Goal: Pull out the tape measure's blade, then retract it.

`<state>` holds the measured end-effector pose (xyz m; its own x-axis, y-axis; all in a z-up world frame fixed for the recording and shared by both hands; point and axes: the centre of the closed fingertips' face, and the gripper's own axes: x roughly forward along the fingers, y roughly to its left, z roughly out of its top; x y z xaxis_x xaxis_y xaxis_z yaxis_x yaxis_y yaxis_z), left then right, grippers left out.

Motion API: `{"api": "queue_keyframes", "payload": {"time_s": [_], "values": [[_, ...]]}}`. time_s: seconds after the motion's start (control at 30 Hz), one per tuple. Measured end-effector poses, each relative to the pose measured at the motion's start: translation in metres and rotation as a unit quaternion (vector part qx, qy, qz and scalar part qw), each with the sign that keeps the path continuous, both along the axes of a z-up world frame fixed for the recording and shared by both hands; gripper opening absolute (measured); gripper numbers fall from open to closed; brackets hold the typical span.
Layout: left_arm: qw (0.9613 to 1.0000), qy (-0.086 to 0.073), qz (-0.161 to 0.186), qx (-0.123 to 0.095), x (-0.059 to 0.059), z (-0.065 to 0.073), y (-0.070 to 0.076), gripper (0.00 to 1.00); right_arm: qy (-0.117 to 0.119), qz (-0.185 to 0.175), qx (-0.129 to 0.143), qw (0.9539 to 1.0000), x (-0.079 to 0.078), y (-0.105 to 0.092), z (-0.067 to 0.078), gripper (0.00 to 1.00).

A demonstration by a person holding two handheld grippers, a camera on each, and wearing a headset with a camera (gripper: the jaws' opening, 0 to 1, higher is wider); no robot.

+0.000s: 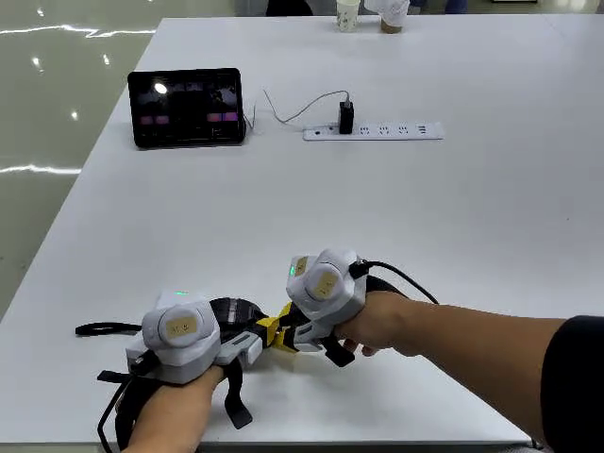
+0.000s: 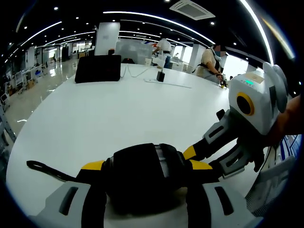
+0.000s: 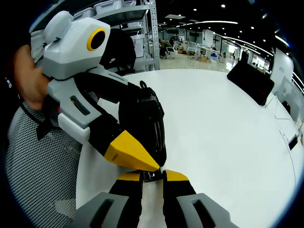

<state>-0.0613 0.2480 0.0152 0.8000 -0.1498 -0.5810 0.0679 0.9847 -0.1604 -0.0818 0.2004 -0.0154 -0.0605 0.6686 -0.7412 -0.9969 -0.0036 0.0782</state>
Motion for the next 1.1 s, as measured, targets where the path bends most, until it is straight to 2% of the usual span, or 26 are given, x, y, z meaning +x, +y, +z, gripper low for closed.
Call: {"api": "queue_keyframes", "payload": {"time_s": [0.3,0.4,0.5,0.57,0.73,0.8,0.93,1.1], "values": [[0.9999,0.009,-0.006,-0.001,0.000,0.000,0.000,0.64,-0.009,-0.006,-0.005,0.9999,-0.002,-0.011,0.003,0.15],[0.9997,0.012,-0.019,-0.006,-0.001,0.000,0.000,0.63,-0.014,-0.009,-0.012,0.9998,-0.002,-0.018,0.004,0.16],[0.9990,0.018,-0.041,-0.005,-0.003,0.002,-0.001,0.63,-0.008,-0.016,-0.014,0.9997,-0.003,-0.025,0.006,0.18],[0.9986,0.014,-0.052,-0.002,-0.002,0.006,-0.002,0.63,-0.006,-0.024,-0.011,0.9996,-0.003,-0.029,0.008,0.18],[0.9975,0.018,-0.068,-0.002,-0.003,0.006,-0.003,0.65,-0.001,-0.043,-0.008,0.9990,-0.001,-0.040,0.012,0.20],[0.9971,0.020,-0.073,0.001,-0.002,0.007,-0.002,0.71,0.000,-0.051,-0.006,0.9987,-0.001,-0.046,0.015,0.20],[0.9949,0.025,-0.097,-0.012,-0.003,0.011,-0.006,0.76,0.005,-0.078,0.007,0.9969,0.003,-0.060,0.025,0.22],[0.9922,0.024,-0.121,-0.016,-0.003,0.013,-0.005,0.93,0.006,-0.103,0.015,0.9945,0.009,-0.081,0.034,0.24]]}}
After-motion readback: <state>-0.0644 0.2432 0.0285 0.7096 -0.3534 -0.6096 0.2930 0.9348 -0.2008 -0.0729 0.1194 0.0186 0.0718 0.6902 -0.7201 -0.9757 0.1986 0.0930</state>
